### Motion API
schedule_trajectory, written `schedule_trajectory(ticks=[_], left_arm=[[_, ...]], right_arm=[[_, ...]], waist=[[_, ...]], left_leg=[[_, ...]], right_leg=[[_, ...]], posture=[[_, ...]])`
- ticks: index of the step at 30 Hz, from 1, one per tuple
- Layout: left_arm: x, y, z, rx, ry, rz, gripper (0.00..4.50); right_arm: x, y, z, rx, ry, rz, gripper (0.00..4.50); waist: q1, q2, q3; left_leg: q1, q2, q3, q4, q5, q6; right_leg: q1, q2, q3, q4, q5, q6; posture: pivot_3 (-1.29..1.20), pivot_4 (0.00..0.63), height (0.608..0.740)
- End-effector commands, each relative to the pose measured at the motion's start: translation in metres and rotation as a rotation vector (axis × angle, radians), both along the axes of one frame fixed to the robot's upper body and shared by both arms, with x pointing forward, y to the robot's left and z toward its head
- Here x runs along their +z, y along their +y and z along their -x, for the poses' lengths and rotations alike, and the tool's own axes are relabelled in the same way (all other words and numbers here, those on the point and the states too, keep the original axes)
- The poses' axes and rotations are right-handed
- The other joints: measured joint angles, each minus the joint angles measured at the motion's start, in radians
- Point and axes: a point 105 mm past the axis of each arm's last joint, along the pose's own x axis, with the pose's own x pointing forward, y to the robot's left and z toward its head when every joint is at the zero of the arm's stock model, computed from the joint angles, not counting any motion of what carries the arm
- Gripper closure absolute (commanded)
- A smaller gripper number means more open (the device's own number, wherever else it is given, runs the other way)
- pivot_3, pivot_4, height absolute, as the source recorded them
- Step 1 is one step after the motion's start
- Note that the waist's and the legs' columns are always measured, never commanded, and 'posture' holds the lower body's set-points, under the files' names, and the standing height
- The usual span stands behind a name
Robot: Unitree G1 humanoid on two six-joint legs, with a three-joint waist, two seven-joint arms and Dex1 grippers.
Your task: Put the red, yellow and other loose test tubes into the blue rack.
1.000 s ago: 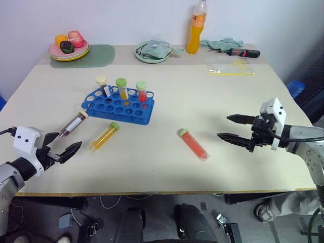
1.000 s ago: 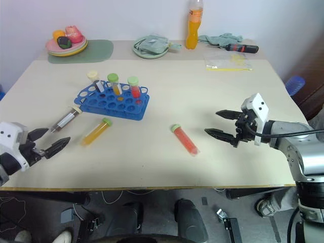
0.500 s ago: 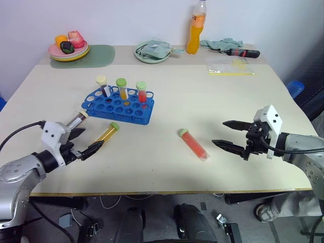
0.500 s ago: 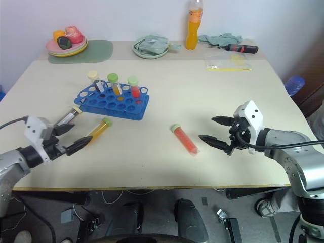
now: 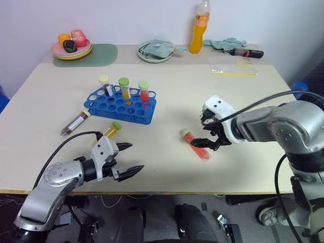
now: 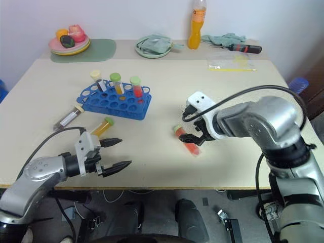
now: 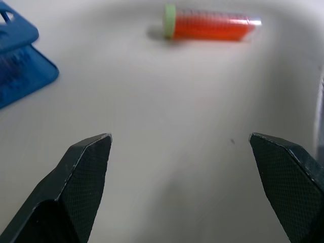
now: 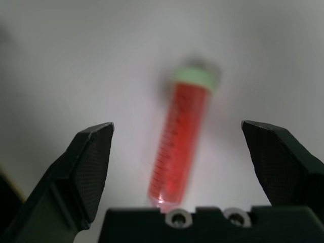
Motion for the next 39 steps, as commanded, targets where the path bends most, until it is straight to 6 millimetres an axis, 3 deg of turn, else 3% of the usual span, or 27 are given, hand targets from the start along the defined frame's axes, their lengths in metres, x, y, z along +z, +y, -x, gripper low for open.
schedule_trajectory(ticks=[1, 6, 10, 15, 18, 23, 24, 26, 29, 34, 37, 39], left_arm=[[0.007, -0.005, -0.001, -0.006, -0.042, 0.032, 0.02], [0.002, 0.0, 0.004, 0.025, -0.034, 0.029, 0.02], [-0.002, 0.0, 0.008, 0.034, -0.033, 0.023, 0.02], [0.0, -0.001, 0.006, 0.047, -0.044, 0.033, 0.02], [0.0, -0.001, 0.006, 0.053, -0.044, 0.032, 0.0], [0.002, -0.001, 0.006, 0.055, -0.048, 0.03, 0.0], [0.003, -0.001, 0.005, 0.057, -0.049, 0.029, 0.0], [0.004, 0.001, 0.004, 0.064, -0.054, 0.025, 0.0], [0.006, 0.005, 0.004, 0.084, -0.06, 0.015, 0.0], [0.011, 0.034, -0.006, 0.24, -0.109, 0.02, 0.0], [0.016, 0.064, -0.019, 0.416, -0.16, 0.06, 0.0], [0.018, 0.087, -0.029, 0.56, -0.213, 0.084, 0.0]], right_arm=[[0.007, 0.011, -0.005, -0.004, 0.027, 0.022, 0.0], [0.005, 0.012, -0.028, -0.159, 0.083, 0.034, 0.0], [0.002, 0.025, -0.026, -0.162, 0.123, 0.047, 0.0], [-0.012, 0.026, -0.022, -0.198, 0.188, 0.078, 0.0], [-0.018, 0.027, -0.02, -0.226, 0.203, 0.082, 0.82], [-0.028, 0.032, -0.015, -0.269, 0.221, 0.063, 3.19], [-0.027, 0.036, -0.014, -0.264, 0.224, 0.041, 3.19], [-0.017, 0.044, -0.016, -0.247, 0.191, -0.01, 3.19], [0.016, 0.064, -0.011, -0.141, 0.098, -0.151, 3.19], [0.092, 0.09, -0.009, 0.083, -0.483, -0.507, 3.19], [0.097, 0.1, -0.01, 0.218, -0.641, -0.691, 3.19], [0.089, 0.107, -0.023, 0.221, -0.7, -0.762, 3.19]], waist=[[-0.006, 0.0, 0.0], [-0.019, 0.0, 0.0], [-0.022, 0.0, 0.0], [-0.026, 0.0, 0.0], [-0.028, 0.0, 0.0], [-0.029, 0.001, 0.0], [-0.029, 0.001, 0.0], [-0.029, 0.001, -0.001], [-0.03, 0.002, 0.0], [-0.026, 0.001, -0.001], [-0.022, 0.001, -0.003], [-0.028, 0.001, -0.003]], left_leg=[[0.0, 0.0, 0.0, 0.0, 0.0, 0.0], [0.001, 0.002, -0.001, 0.0, 0.0, 0.0], [0.0, 0.002, -0.001, 0.0, 0.0, 0.0], [0.0, 0.001, -0.001, 0.0, 0.0, 0.001], [0.0, 0.001, -0.001, 0.0, 0.0, 0.001], [0.0, 0.002, -0.001, 0.0, 0.0, 0.001], [0.0, 0.002, -0.001, 0.0, 0.0, 0.001], [0.0, 0.002, -0.002, 0.0, 0.0, 0.001], [0.0, 0.003, -0.001, 0.0, 0.0, 0.001], [-0.001, 0.006, -0.003, -0.002, -0.001, 0.002], [0.0, 0.007, -0.004, -0.001, -0.001, 0.002], [0.001, 0.007, -0.003, 0.0, -0.001, 0.002]], right_leg=[[0.0, 0.0, 0.0, 0.0, 0.0, 0.0], [-0.001, 0.003, 0.0, 0.002, 0.0, 0.0], [-0.001, 0.002, 0.0, 0.002, 0.001, 0.002], [-0.001, 0.003, 0.0, 0.002, 0.001, 0.002], [-0.001, 0.003, 0.0, 0.002, 0.001, 0.002], [-0.001, 0.003, 0.0, 0.002, 0.001, 0.002], [-0.001, 0.003, 0.0, 0.002, 0.001, 0.001], [-0.001, 0.004, 0.0, 0.002, 0.001, 0.001], [-0.002, 0.005, 0.001, 0.002, 0.001, 0.002], [-0.003, 0.009, 0.001, 0.002, 0.002, 0.003], [-0.001, 0.01, -0.001, 0.0, 0.002, 0.003], [0.0, 0.01, 0.0, 0.0, 0.002, 0.002]], posture=[[0.0, 0.15, 0.74], [0.0, 0.15, 0.74], [0.0, 0.15, 0.74], [0.0, 0.15, 0.74], [0.0, 0.15, 0.74], [0.0, 0.15, 0.74], [0.0, 0.15, 0.74], [0.0, 0.15, 0.74], [0.0, 0.15, 0.74], [0.0, 0.15, 0.74], [0.0, 0.15, 0.74], [0.0, 0.15, 0.74]])
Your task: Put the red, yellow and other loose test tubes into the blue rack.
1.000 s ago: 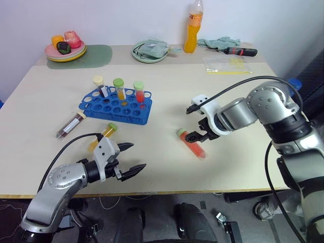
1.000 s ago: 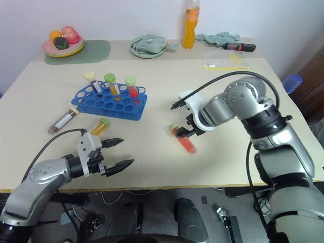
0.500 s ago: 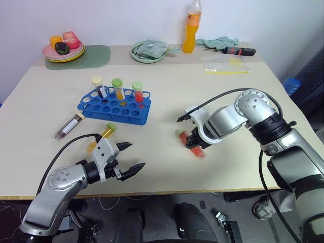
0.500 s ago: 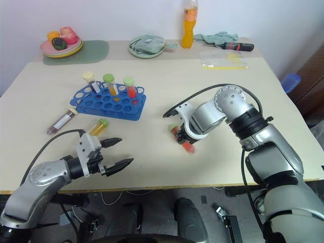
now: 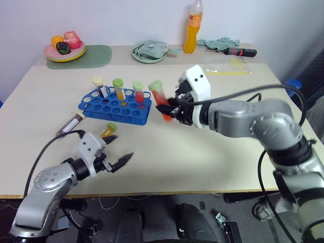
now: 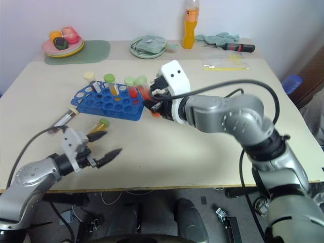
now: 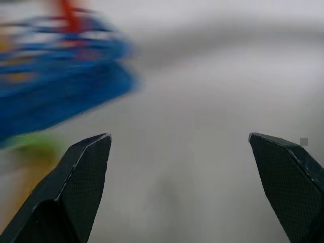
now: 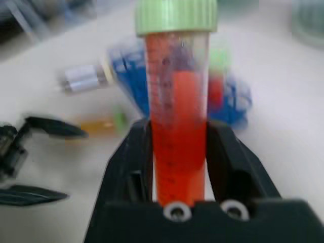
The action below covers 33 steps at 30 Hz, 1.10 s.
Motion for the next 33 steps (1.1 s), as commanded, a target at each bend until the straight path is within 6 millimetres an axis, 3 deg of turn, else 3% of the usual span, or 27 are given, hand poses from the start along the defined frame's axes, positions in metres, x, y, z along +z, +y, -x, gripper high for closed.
schedule_trajectory(ticks=[1, 6, 8, 12, 18, 33], left_arm=[[0.015, 0.034, -0.016, 0.214, -0.127, 0.03, 0.0], [0.023, 0.034, -0.024, 0.286, -0.228, 0.082, 0.0], [0.021, 0.032, -0.023, 0.281, -0.229, 0.091, 0.0], [0.023, 0.031, -0.02, 0.281, -0.241, 0.104, 0.0], [0.026, 0.035, -0.018, 0.287, -0.244, 0.096, 0.0], [0.035, 0.025, -0.017, 0.26, -0.237, 0.085, 0.0]], right_arm=[[0.008, 0.015, -0.015, 0.041, -0.182, -0.129, 3.19], [0.001, 0.066, -0.037, 0.02, -0.356, -0.244, 3.19], [-0.003, 0.079, -0.046, -0.003, -0.329, -0.293, 3.19], [-0.02, 0.103, -0.042, 0.054, -0.343, -0.287, 3.19], [-0.041, 0.116, -0.048, 0.039, -0.334, -0.23, 3.19], [-0.068, 0.116, -0.06, 0.001, -0.281, -0.175, 3.19]], waist=[[-0.006, 0.0, 0.0], [-0.007, 0.0, 0.0], [-0.005, 0.0, 0.0], [-0.001, -0.001, -0.001], [-0.006, 0.0, 0.0], [-0.007, 0.0, 0.0]], left_leg=[[0.001, 0.0, 0.001, 0.0, 0.0, 0.0], [0.001, 0.004, 0.002, 0.0, 0.0, 0.0], [0.001, 0.003, 0.002, 0.0, 0.0, 0.0], [0.001, 0.003, 0.001, 0.0, 0.0, -0.001], [0.002, 0.003, 0.001, 0.0, 0.001, -0.001], [0.003, 0.003, 0.001, 0.0, 0.001, -0.001]], right_leg=[[0.0, 0.0, 0.001, 0.001, 0.001, 0.0], [-0.003, 0.004, 0.001, 0.005, 0.003, 0.0], [-0.005, 0.004, 0.002, 0.011, 0.003, 0.0], [-0.005, 0.003, 0.001, 0.013, 0.003, 0.0], [-0.005, 0.003, 0.001, 0.014, 0.003, -0.001], [-0.005, 0.004, 0.002, 0.014, 0.003, -0.001]], posture=[[0.0, 0.15, 0.74], [0.0, 0.15, 0.74], [0.0, 0.15, 0.74], [0.0, 0.15, 0.74], [0.0, 0.15, 0.74], [0.0, 0.15, 0.74]])
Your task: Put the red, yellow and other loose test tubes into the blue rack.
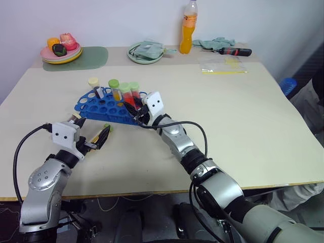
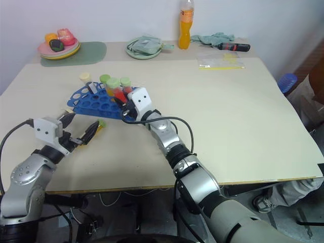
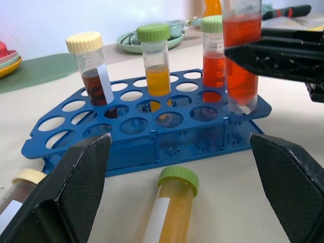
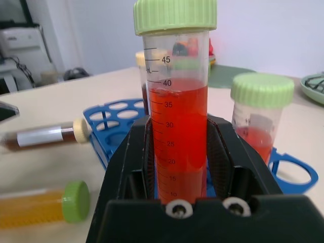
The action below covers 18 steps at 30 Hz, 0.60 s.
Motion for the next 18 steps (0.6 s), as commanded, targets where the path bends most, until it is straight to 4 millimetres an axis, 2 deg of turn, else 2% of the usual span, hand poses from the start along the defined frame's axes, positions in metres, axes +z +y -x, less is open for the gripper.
schedule_trajectory(ticks=[1, 12, 18], left_arm=[[0.015, -0.003, 0.002, -0.02, -0.048, -0.013, 0.0], [0.015, -0.006, 0.0, -0.033, -0.045, -0.011, 0.0], [0.015, -0.006, 0.001, -0.024, -0.041, -0.009, 0.0]], right_arm=[[0.012, 0.021, 0.01, 0.045, -0.033, -0.027, 3.19], [0.009, 0.027, 0.002, 0.004, -0.005, -0.003, 3.19], [0.001, 0.026, 0.007, 0.057, 0.029, -0.017, 3.19]], waist=[[0.0, 0.0, 0.0], [0.002, 0.0, 0.0], [0.001, 0.0, 0.0]], left_leg=[[0.0, 0.0, 0.0, 0.0, 0.0, 0.0], [0.001, 0.0, 0.0, 0.0, 0.0, 0.0], [0.001, 0.0, 0.0, 0.0, 0.0, 0.0]], right_leg=[[0.0, 0.0, 0.0, 0.0, 0.0, 0.0], [0.001, 0.0, 0.0, 0.0, 0.0, 0.0], [0.001, 0.0, 0.0, 0.0, 0.0, 0.0]], posture=[[0.0, 0.15, 0.74], [0.0, 0.15, 0.74], [0.0, 0.15, 0.74]])
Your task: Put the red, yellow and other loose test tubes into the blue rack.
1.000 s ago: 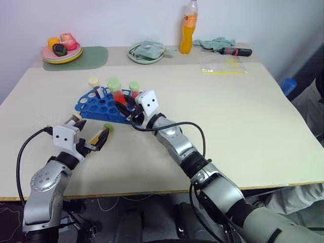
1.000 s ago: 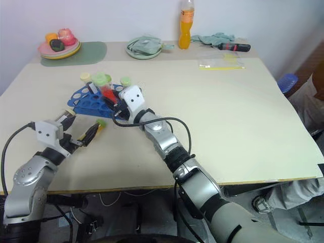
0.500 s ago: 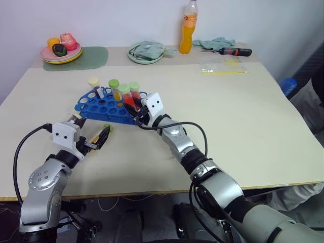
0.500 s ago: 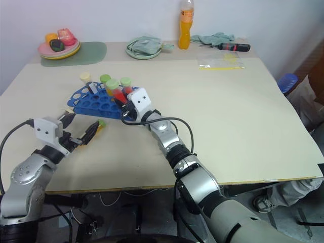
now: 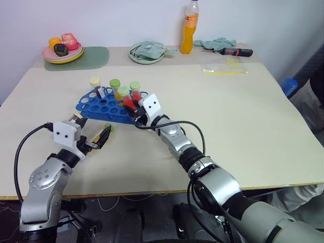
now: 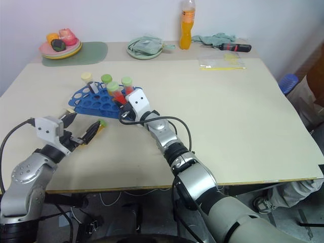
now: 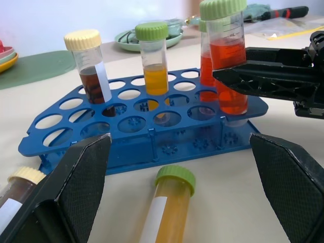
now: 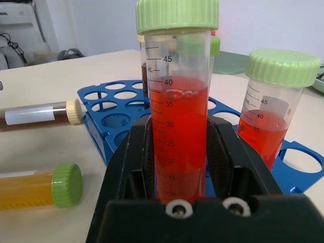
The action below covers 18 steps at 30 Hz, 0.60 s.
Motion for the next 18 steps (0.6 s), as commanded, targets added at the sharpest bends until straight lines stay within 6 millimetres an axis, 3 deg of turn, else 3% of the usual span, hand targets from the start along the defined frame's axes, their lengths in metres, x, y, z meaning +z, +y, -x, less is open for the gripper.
schedule_trajectory(ticks=[1, 4, 7, 13, 18], left_arm=[[0.014, -0.002, 0.002, -0.005, -0.044, -0.019, 0.0], [0.012, 0.0, 0.001, 0.008, -0.008, -0.015, 0.0], [0.01, 0.003, -0.001, 0.013, 0.06, -0.02, 0.0], [0.019, 0.006, -0.012, 0.015, 0.268, -0.185, 0.0], [0.028, 0.024, -0.014, 0.035, 0.64, -0.362, 0.0]], right_arm=[[0.012, 0.021, 0.014, 0.089, 0.017, -0.091, 2.83], [0.025, 0.016, 0.013, 0.081, -0.052, -0.11, 1.67], [0.046, 0.01, 0.017, 0.092, -0.162, -0.114, 0.2], [0.068, -0.026, 0.037, 0.182, -0.272, -0.048, 0.2], [0.066, -0.069, 0.081, 0.408, -0.261, 0.141, 0.2]], waist=[[0.0, 0.0, 0.0], [-0.001, 0.0, 0.0], [-0.002, 0.0, 0.0], [0.005, 0.0, 0.0], [0.001, -0.001, 0.002]], left_leg=[[0.0, 0.0, 0.0, 0.0, 0.0, 0.0], [0.0, 0.0, 0.0, 0.0, 0.0, 0.0], [0.0, 0.0, 0.0, 0.0, 0.0, 0.0], [-0.001, 0.0, -0.003, 0.0, 0.0, 0.0], [-0.001, -0.003, -0.003, 0.0, 0.0, 0.0]], right_leg=[[0.0, 0.0, 0.0, 0.0, 0.0, 0.0], [0.0, 0.0, 0.0, 0.0, 0.0, 0.0], [0.0, 0.0, 0.0, 0.0, 0.0, 0.0], [0.001, 0.0, -0.001, 0.0, 0.0, 0.0], [0.002, -0.001, -0.001, -0.001, -0.001, 0.001]], posture=[[0.0, 0.15, 0.74], [0.0, 0.15, 0.74], [0.0, 0.15, 0.74], [0.0, 0.15, 0.74], [0.0, 0.15, 0.74]])
